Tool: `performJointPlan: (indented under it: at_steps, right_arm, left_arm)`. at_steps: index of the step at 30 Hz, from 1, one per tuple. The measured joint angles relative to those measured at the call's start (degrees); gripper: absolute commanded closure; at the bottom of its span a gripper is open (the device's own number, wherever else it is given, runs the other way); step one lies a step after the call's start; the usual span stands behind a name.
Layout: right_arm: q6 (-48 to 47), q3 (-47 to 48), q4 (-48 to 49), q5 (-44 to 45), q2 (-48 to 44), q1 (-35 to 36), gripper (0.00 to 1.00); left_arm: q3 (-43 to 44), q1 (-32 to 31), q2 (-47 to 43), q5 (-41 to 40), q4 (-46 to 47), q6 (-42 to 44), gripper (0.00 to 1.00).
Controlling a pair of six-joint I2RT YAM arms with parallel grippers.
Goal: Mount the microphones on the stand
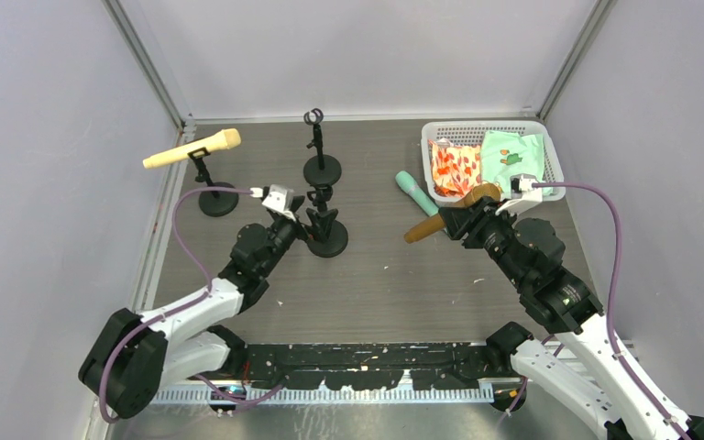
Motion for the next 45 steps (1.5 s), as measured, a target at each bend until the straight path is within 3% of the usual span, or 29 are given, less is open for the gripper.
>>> performJointPlan:
  at_steps: [14, 21, 28, 31, 34, 45]
  right_arm:
    - [-0.42, 0.09, -0.48, -0.68, 0.66, 0.0, 0.99]
    - [-0.55, 1.01, -1.38, -1.11, 1.9, 0.0, 0.99]
    - [-0.48, 1.01, -2.05, -1.11, 1.9, 0.0, 0.99]
    - [-0.5, 1.01, -2.16, -1.09, 1.9, 0.0, 0.99]
    - [-0.52, 1.01, -2.45, -1.07, 1.88, 0.0, 0.99]
    - [-0.61, 0.26, 0.85, -1.01, 1.07, 0.0, 0.99]
  left_arm:
    - [0.48, 0.0, 11.58, 0.52, 11.04, 4.31, 0.34]
    - [0.59, 0.0, 13.49, 2.27, 14.93, 4.22, 0.46]
    - [0.94, 0.11, 15.43, 3.43, 17.27, 4.28, 0.64]
    - [1.36, 0.11, 16.24, 3.41, 17.75, 4.57, 0.73]
    - [1.66, 0.15, 16.76, 3.41, 18.03, 5.9, 0.98]
    - [1.75, -0.02, 16.55, 6.21, 17.16, 3.82, 1.0]
